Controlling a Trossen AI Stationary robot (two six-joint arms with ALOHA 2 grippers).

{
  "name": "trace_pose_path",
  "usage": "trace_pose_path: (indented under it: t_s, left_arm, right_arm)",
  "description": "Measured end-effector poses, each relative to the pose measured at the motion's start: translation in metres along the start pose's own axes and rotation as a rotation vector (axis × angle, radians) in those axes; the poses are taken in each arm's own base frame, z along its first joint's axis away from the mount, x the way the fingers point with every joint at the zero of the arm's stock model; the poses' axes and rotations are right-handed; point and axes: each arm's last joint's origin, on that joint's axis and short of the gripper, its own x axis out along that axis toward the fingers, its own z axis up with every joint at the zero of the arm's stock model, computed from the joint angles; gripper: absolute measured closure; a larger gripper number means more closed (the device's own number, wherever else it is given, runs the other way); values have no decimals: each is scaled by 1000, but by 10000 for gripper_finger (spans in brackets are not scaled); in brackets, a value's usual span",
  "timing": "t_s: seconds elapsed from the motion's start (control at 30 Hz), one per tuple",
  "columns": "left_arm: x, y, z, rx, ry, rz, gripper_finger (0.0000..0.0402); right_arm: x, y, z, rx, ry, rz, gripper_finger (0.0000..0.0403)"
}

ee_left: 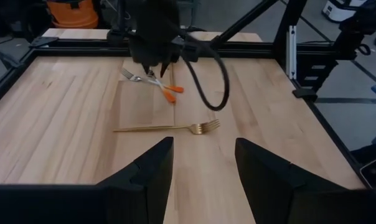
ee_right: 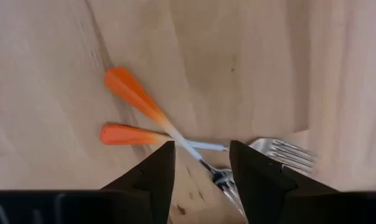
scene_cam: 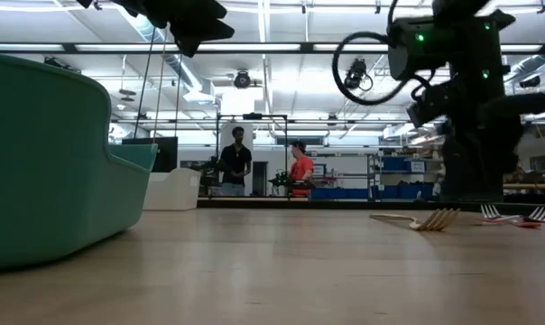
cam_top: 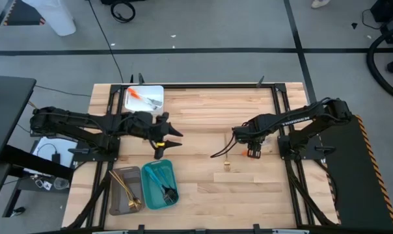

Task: Sort silverware by color (type)
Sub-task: Put the orange fork into the white bin

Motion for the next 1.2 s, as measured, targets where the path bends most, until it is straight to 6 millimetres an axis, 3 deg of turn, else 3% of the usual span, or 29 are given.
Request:
trace_pose_path:
  t_s: [0.43,0.8,1.03,1.2]
  left_arm:
    - [0,-1,0,1,2,-5,221]
    - [0,-3,0,4,2,-10,221]
    - [0,-3,0,3,4,-10,221]
    - [0,-3,0,4,4,-11,221]
  right_arm:
    - [32,-2,-20,72,93,6,267]
    - [38,1,-16,68,61,2,281]
    - [60,6,-6,35,198,-36,283]
    - [57,9,4,-3,203,-37,302]
